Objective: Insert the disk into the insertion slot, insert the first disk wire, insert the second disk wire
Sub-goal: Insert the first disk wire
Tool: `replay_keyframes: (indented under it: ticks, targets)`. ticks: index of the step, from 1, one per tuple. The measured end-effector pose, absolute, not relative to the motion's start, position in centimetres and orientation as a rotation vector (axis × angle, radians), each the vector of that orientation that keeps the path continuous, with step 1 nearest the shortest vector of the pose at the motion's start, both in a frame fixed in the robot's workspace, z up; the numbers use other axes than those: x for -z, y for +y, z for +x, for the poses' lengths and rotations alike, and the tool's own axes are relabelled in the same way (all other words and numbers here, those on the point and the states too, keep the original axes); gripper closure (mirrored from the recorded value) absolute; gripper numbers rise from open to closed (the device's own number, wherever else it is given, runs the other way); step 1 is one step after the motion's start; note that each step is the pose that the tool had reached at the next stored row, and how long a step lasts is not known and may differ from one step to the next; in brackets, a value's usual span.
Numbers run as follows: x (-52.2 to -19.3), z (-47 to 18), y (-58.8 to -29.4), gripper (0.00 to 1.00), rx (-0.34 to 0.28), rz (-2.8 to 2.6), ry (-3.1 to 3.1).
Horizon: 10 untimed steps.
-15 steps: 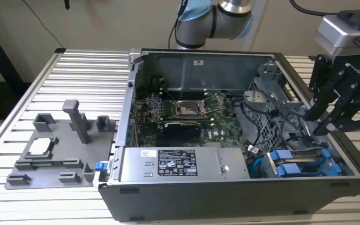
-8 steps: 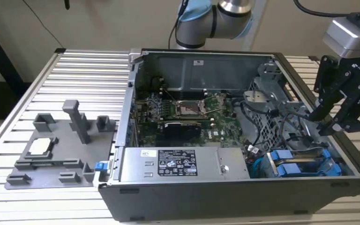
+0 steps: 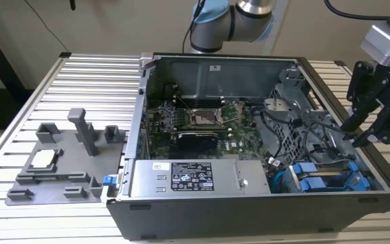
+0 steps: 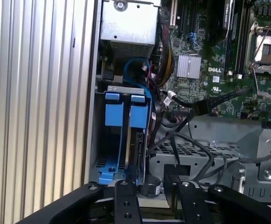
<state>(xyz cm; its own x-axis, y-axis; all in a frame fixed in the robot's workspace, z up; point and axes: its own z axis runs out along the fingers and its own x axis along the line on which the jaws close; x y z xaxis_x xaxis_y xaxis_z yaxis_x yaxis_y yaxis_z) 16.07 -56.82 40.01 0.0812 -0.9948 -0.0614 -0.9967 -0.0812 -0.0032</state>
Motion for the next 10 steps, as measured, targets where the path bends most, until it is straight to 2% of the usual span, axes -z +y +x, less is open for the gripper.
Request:
replay_keyframes:
  ticks: [10]
  targets:
    - [-39.6,17.8,-56.7,0.62,-0.068,-2.289,2.082]
